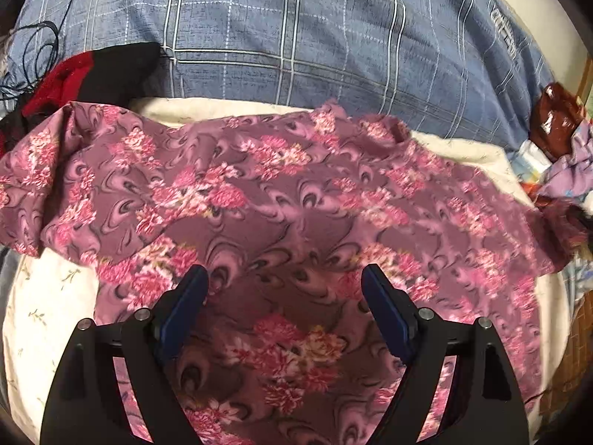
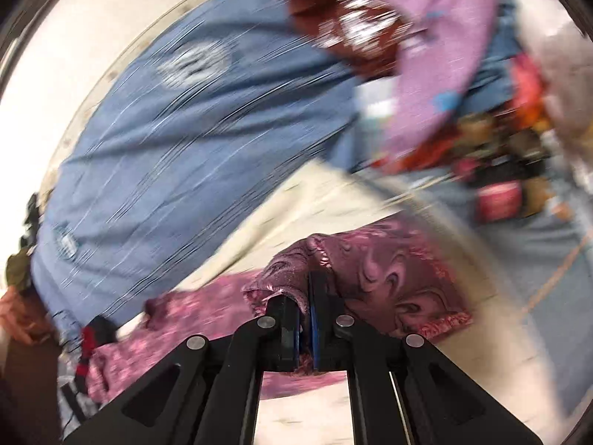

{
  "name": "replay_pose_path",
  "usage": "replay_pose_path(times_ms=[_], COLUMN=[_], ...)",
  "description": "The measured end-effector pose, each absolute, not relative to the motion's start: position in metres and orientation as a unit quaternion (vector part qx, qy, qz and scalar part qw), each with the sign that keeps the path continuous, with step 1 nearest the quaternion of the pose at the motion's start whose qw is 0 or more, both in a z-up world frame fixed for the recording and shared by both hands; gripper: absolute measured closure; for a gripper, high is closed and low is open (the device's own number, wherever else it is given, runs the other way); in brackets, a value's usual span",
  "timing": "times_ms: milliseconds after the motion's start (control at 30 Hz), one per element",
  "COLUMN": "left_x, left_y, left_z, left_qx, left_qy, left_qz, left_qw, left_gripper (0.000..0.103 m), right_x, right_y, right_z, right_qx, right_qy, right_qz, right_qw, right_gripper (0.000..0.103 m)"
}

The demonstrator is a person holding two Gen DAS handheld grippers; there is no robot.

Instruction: Fold small clothes

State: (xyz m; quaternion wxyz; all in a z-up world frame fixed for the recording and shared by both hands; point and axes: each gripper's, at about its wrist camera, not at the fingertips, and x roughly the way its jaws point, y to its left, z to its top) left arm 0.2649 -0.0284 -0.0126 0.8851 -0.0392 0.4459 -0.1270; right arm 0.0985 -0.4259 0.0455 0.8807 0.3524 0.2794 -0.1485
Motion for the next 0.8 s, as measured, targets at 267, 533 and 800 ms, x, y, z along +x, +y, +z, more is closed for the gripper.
replay_pose_path(times_ms=[267,533,800], left_x=[0.275,0.281,0.281], left_y=[-0.008,0.039,0.079], left_z=[0.001,0.012,0.018], left_qx=[-0.059,-0.116,-0.163], left_qy=[0.428,0.421,0.411], left_qz=[-0.109,-0.075,-0.044], left_qw=[0.895,0.896,0.896], left_gripper=[0.019,0.019,0.019], right_x=[0.185,0.257,0.293], right_y=[-0.311,-0.194,-0.114], right_z=[0.035,0.018,0.007], right_qx=[0.346,0.326,0.316], right_qy=[0.313,0.351,0.372], right_qz=[-0.04,0.058,0.132], right_qw=[0.884,0.876,0.863], right_gripper=[0.099,0.099,0.099])
